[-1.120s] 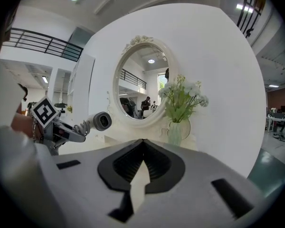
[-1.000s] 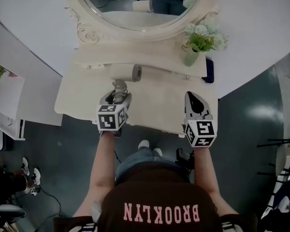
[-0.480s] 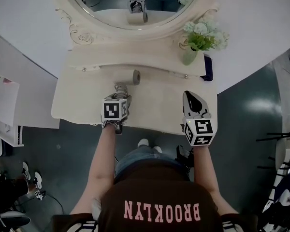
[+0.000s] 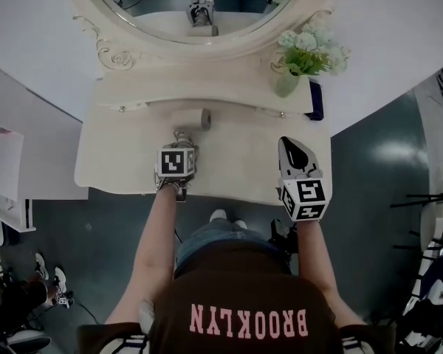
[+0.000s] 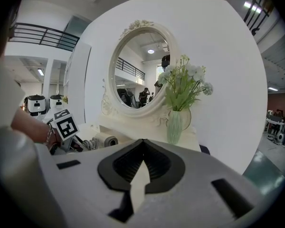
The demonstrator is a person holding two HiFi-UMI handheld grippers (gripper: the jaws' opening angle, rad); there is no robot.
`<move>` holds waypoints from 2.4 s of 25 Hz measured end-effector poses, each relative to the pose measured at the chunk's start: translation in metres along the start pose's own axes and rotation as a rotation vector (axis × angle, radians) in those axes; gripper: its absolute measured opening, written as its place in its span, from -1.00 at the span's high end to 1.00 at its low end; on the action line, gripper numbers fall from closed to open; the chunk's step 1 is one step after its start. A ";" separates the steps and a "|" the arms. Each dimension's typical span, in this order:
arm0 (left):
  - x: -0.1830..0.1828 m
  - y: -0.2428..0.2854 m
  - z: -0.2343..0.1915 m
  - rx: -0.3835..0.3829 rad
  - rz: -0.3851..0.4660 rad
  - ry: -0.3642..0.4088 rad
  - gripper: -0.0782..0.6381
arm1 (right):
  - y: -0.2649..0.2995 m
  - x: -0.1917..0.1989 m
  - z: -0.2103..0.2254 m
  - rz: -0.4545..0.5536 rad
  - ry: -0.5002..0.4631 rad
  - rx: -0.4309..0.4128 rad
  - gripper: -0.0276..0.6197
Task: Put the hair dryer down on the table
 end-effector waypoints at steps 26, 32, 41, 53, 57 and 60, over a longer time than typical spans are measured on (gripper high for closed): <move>-0.015 -0.018 0.000 -0.033 0.134 -0.027 -0.27 | -0.029 -0.006 0.018 0.018 -0.007 0.036 0.92; -0.052 -0.070 0.012 -0.042 0.322 0.010 -0.27 | -0.038 -0.014 0.028 0.043 -0.001 0.048 0.92; -0.092 -0.157 0.025 -0.151 0.681 0.098 0.76 | -0.055 -0.036 0.037 0.105 -0.043 0.063 0.92; -0.145 -0.269 0.068 -0.109 1.073 0.200 0.77 | -0.087 -0.102 0.035 0.290 -0.121 0.046 0.92; -0.156 -0.300 0.078 -0.100 1.156 0.232 0.77 | -0.099 -0.123 0.038 0.345 -0.151 0.062 0.92; -0.160 -0.315 0.083 -0.099 1.192 0.245 0.77 | -0.108 -0.135 0.041 0.387 -0.171 0.084 0.92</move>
Point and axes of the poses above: the fingertips, and each gripper's own axes: y forward along the fingers, z to its right, x out of its underside, the point moved 1 cm from there along -y, backward along the fingers, and after that the axes turned 4 degrees about z, right-handed, at the moved point
